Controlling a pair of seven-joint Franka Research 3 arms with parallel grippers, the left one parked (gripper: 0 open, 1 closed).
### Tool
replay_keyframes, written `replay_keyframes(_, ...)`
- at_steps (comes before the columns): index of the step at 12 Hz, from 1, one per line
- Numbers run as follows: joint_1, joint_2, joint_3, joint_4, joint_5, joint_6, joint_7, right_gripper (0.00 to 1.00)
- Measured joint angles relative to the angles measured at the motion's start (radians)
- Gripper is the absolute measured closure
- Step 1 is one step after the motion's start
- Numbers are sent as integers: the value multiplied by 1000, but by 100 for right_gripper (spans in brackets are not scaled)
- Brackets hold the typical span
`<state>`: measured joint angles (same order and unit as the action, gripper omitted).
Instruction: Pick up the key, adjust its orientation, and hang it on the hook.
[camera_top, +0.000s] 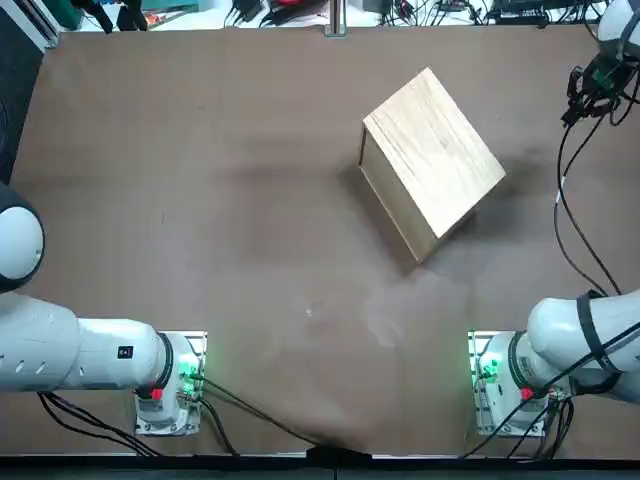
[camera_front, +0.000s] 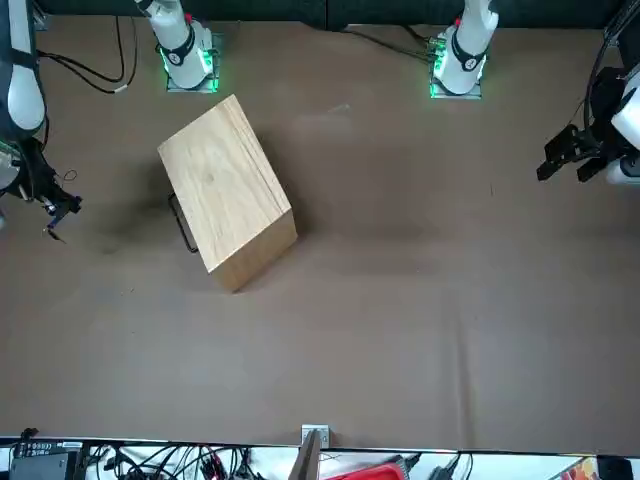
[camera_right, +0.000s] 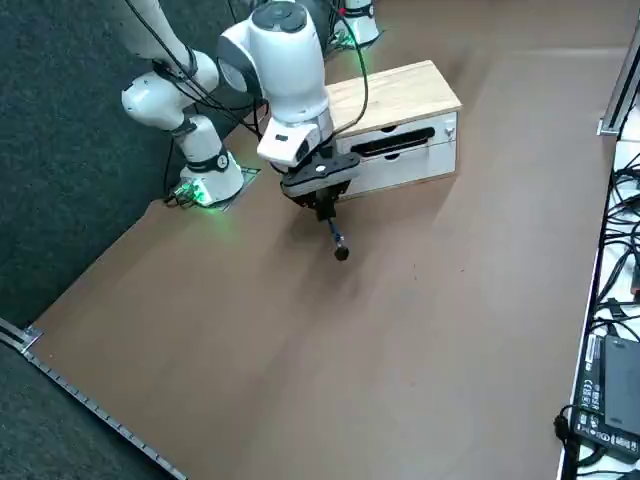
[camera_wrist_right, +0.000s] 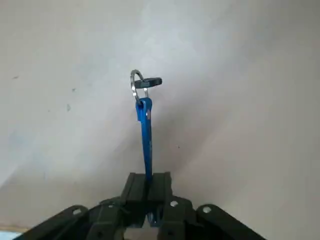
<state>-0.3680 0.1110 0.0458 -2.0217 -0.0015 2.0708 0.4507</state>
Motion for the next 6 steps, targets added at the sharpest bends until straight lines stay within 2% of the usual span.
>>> replay_keyframes(6, 83, 45, 2, 26, 0, 5, -214, 96)
